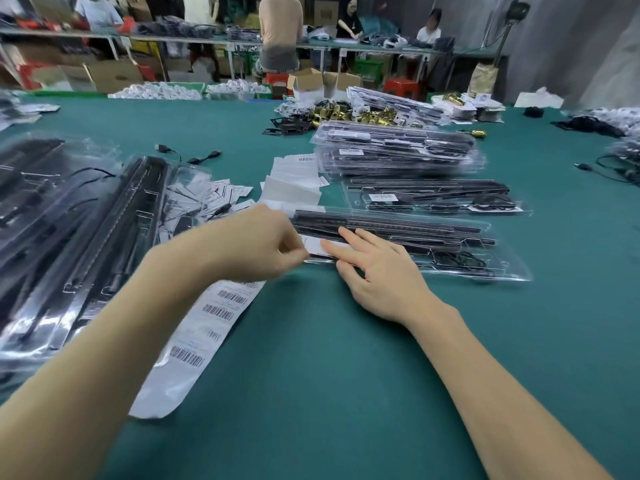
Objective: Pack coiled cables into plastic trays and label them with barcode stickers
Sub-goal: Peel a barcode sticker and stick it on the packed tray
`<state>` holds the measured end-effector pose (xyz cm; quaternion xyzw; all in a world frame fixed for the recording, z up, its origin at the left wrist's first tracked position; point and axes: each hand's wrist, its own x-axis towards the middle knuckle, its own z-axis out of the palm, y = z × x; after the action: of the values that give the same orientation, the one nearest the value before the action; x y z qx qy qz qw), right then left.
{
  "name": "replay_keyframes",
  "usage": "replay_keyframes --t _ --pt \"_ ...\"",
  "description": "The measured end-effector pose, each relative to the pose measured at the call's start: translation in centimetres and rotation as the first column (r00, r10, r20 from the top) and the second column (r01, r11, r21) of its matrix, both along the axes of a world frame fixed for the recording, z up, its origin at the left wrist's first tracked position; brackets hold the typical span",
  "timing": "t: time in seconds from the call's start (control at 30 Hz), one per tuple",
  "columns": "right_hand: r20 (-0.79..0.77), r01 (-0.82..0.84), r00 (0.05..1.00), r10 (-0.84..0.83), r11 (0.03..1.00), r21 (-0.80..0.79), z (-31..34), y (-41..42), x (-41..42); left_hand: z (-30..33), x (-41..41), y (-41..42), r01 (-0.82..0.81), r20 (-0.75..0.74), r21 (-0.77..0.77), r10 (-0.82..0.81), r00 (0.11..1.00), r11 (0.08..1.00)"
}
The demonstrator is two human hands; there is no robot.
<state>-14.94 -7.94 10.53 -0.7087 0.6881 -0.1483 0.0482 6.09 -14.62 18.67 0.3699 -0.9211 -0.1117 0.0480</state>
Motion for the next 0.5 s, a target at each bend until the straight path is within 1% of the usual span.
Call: replay_keyframes --t 0.03,0.07,0.1,0.13,0.17,0.23,0.37,0.43,0.5 --pt "-0.003 0.0 1.0 0.0 1.0 -0.002 0.0 0.0 0.0 0.6 0.6 -0.5 -0.068 -0.087 -0.035 0.065 0.994 0.997" --pt "0.0 -0.002 1.0 0.002 1.0 -0.002 0.0 0.1 0.0 0.9 1.2 -1.1 -0.154 -0.201 -0.04 0.143 0.969 0.987" --pt "0.004 -0.006 1.0 0.006 1.0 -0.002 0.1 0.1 0.1 0.9 1.8 -1.8 -0.241 -0.293 -0.005 0.229 0.928 0.97" --pt "0.006 -0.01 1.0 0.01 1.0 -0.002 0.1 0.1 0.1 0.6 2.1 -2.2 -0.311 -0.321 0.062 0.314 0.894 0.949" --pt "0.0 -0.012 1.0 0.012 1.0 -0.004 0.1 0.2 0.1 -0.1 2.1 -2.4 -0.356 -0.281 0.138 0.381 0.881 0.924" --pt "-0.009 -0.007 1.0 0.006 1.0 -0.021 0.1 0.2 0.1 -2.4 1.4 -2.5 -0.401 -0.179 0.247 0.448 0.876 0.882" --pt "0.044 0.041 0.998 -0.037 0.994 -0.102 0.0 0.0 0.5 -4.3 0.4 -3.6 -0.434 -0.253 0.322 0.518 0.817 0.842" --pt "0.072 0.06 0.996 -0.05 0.988 -0.14 -0.1 -0.2 0.7 -4.4 0.4 -4.3 -0.444 -0.243 0.395 0.558 0.793 0.804" --pt "0.1 0.072 0.993 -0.056 0.983 -0.169 -0.2 -0.3 0.8 -4.3 0.1 -5.1 -0.456 -0.2 0.44 0.579 0.79 0.774"
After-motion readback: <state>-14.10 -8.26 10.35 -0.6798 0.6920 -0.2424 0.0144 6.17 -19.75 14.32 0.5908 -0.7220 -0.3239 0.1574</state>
